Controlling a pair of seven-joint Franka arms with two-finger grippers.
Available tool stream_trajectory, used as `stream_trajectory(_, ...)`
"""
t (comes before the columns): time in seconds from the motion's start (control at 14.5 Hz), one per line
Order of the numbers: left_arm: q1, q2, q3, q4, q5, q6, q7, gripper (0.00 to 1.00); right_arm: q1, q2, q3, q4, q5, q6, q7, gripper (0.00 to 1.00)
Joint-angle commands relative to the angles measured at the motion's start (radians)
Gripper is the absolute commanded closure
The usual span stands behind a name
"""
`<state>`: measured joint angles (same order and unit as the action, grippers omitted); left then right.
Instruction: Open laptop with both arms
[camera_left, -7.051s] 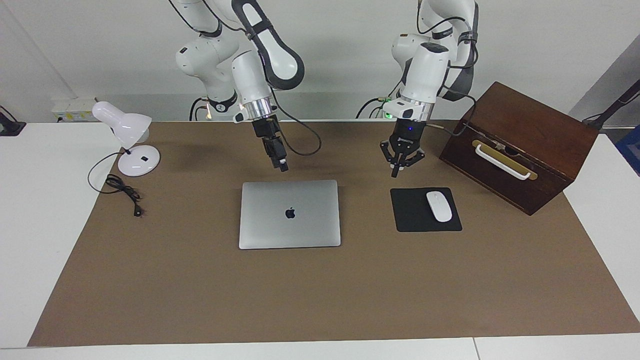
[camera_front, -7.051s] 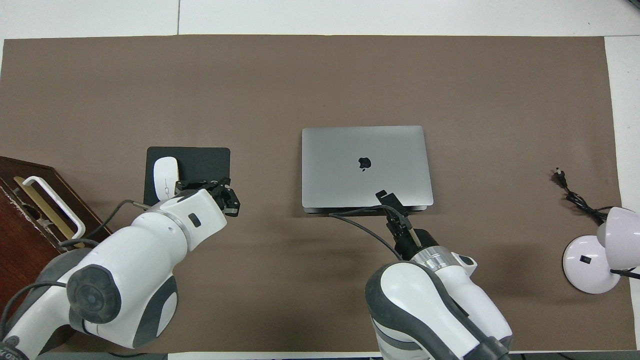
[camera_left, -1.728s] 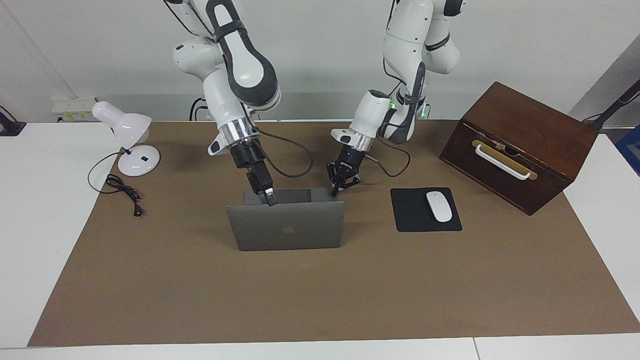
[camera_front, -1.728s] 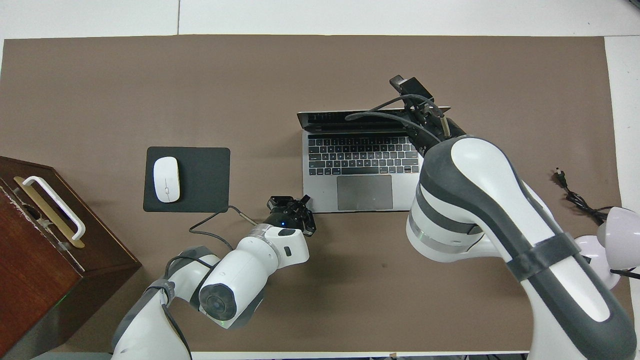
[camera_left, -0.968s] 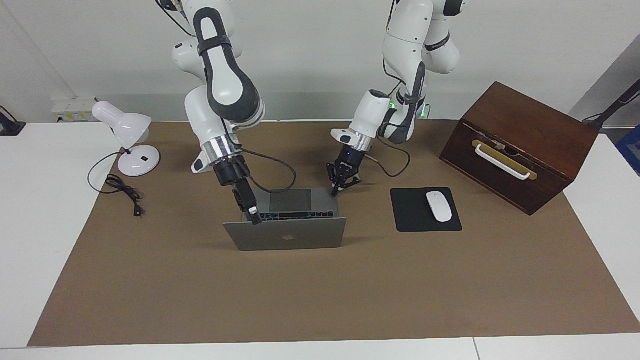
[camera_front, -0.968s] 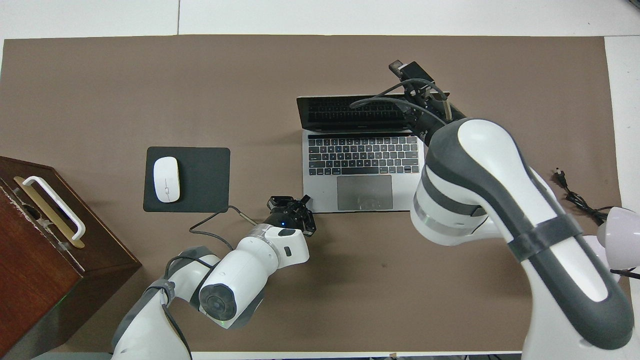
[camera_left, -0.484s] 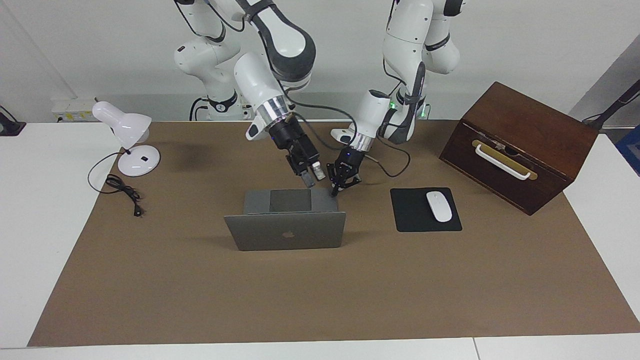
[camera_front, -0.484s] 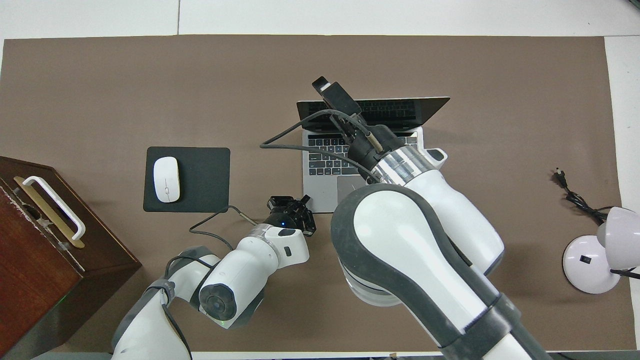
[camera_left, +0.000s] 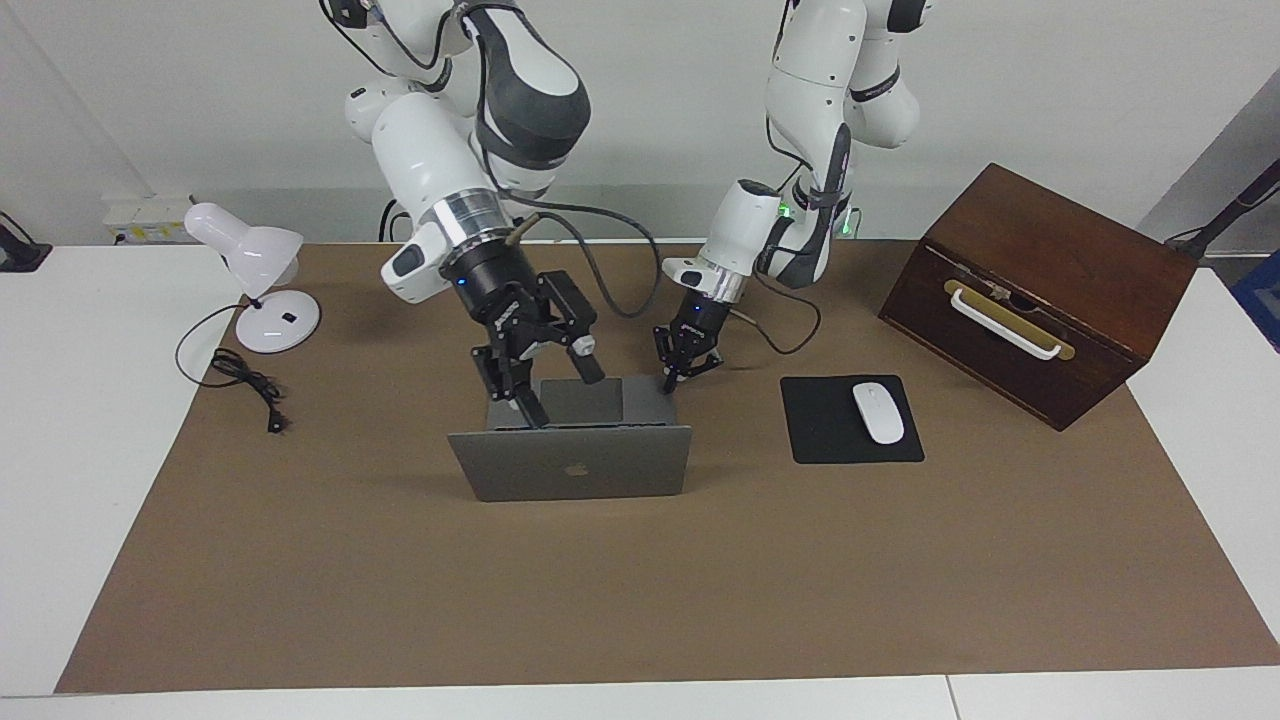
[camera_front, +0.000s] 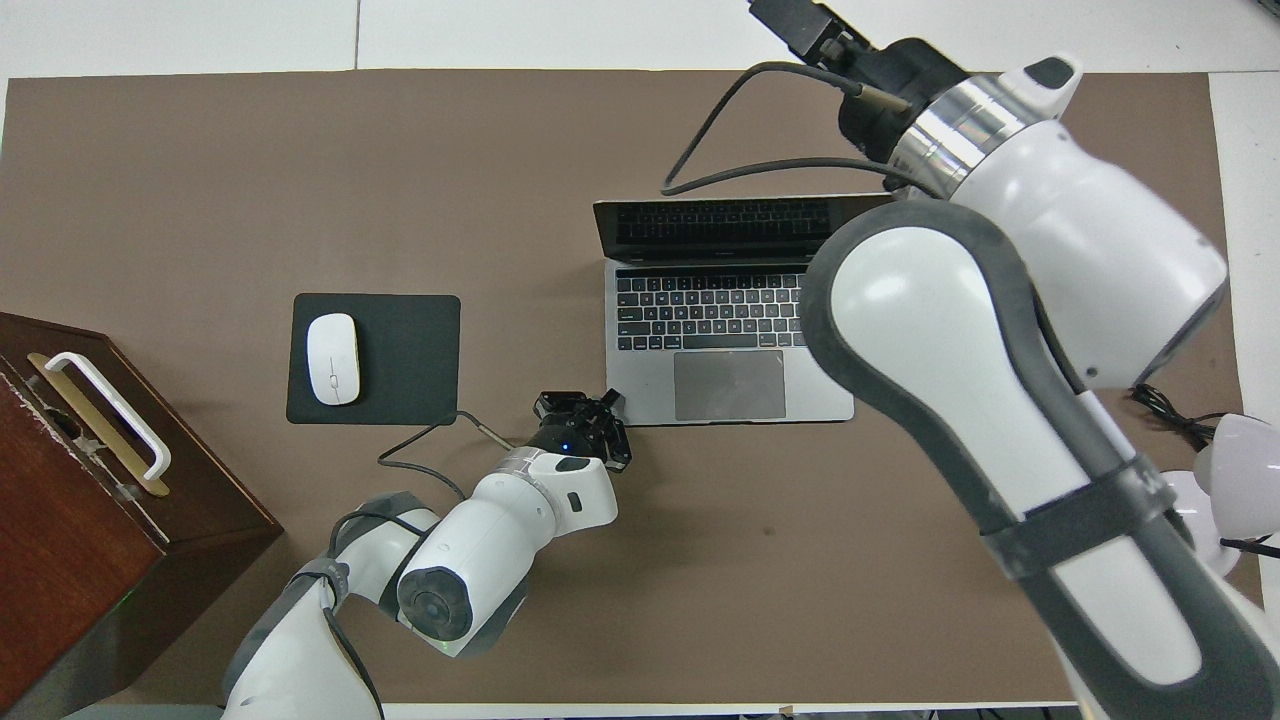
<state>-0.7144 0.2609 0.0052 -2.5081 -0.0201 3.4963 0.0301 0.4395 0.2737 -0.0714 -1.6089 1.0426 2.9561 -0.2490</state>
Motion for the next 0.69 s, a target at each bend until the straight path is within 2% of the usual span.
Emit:
stream_trajectory(0.0,0.015,-0.037,0.012,-0.014,0.005,0.007,-0.007,1.00,-0.114,0.025,0.008,0.099,-0.238,-0.169,-0.009,0.00)
stream_trajectory(0.28,0.044,-0.087,0.010,-0.054,0.005,0.006,-0.007,1.00,-0.251,0.010,0.001,0.147,-0.476,-0.527,-0.009,0.00)
stream_trajectory(0.48,0.047,-0.110,0.012,-0.074,0.005,0.003,-0.007,1.00,-0.333,-0.046,-0.005,0.145,-0.623,-0.852,-0.006,0.00)
stream_trajectory(0.62,0.061,-0.155,0.012,-0.084,0.005,-0.081,-0.009,1.00,-0.350,-0.089,-0.013,0.144,-0.767,-1.030,0.011,0.00)
